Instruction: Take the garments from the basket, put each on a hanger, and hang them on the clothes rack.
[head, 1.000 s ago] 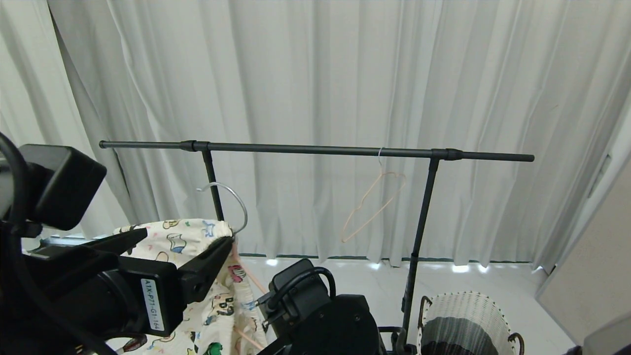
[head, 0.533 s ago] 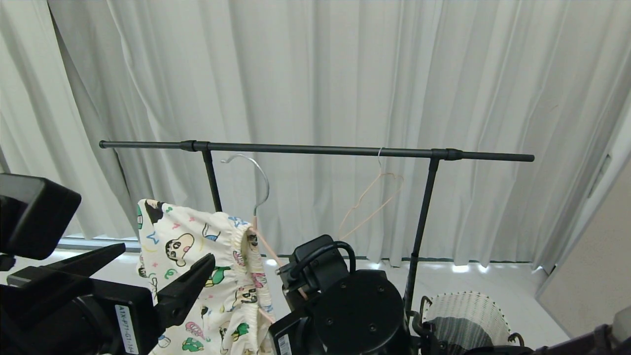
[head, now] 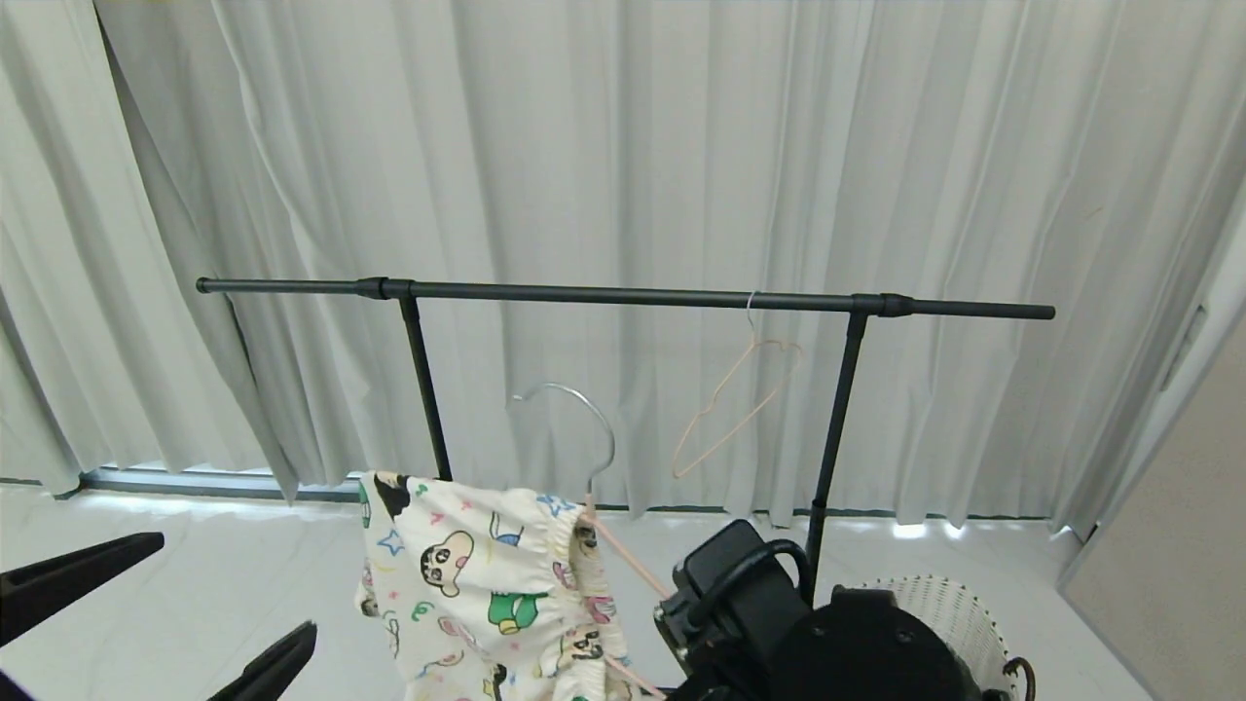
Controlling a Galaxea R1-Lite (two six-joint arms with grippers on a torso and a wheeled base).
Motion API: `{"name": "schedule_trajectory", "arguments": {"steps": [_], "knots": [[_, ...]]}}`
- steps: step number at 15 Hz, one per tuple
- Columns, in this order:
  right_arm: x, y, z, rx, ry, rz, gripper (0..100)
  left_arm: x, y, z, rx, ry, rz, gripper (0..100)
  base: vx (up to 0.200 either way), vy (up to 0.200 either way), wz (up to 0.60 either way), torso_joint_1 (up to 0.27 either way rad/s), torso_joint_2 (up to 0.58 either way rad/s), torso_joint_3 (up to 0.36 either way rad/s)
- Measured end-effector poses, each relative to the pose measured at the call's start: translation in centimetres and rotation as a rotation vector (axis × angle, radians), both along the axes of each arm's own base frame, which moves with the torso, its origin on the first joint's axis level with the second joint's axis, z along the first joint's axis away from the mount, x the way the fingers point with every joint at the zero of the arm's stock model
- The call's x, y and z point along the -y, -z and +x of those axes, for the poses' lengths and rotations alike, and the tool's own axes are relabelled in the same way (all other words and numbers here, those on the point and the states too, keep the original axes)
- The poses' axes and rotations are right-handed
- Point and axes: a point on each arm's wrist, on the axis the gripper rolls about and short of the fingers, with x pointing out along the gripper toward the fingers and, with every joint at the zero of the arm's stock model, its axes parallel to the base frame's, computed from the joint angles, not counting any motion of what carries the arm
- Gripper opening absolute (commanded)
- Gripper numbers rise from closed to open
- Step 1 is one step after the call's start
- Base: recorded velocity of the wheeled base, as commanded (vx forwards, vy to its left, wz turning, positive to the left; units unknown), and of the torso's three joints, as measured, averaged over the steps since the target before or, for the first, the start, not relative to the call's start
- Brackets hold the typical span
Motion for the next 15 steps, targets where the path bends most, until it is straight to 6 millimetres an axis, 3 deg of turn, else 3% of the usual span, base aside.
{"name": "schedule_trajectory", "arguments": {"steps": [3,5,9,12,15], "knots": [[2.3,0.0,-1.9,0.001,-0.054,-0.025,0,-2.4,1.6,-1.8,0.045,0.311,0.061,100,0.000,0.000,0.00,0.000,0.00,0.000],[3.2,-0.2,-3.5,0.005,-0.106,-0.017,0,-2.8,2.0,-2.1,0.053,0.345,0.049,100,0.000,0.000,0.00,0.000,0.00,0.000],[3.9,-0.2,-6.2,0.009,-0.210,-0.018,0,-2.3,1.8,-2.1,0.031,0.431,0.041,100,0.000,0.000,0.00,0.000,0.00,0.000],[5.0,0.8,-7.7,0.021,-0.275,-0.061,0,-1.6,2.0,-2.3,0.002,0.652,0.068,100,0.000,0.000,0.00,0.000,0.00,0.000],[5.3,1.0,-8.4,0.038,-0.312,-0.077,0,-0.5,2.4,-2.0,-0.064,0.755,0.101,100,0.000,0.000,0.00,0.000,0.00,0.000]]}}
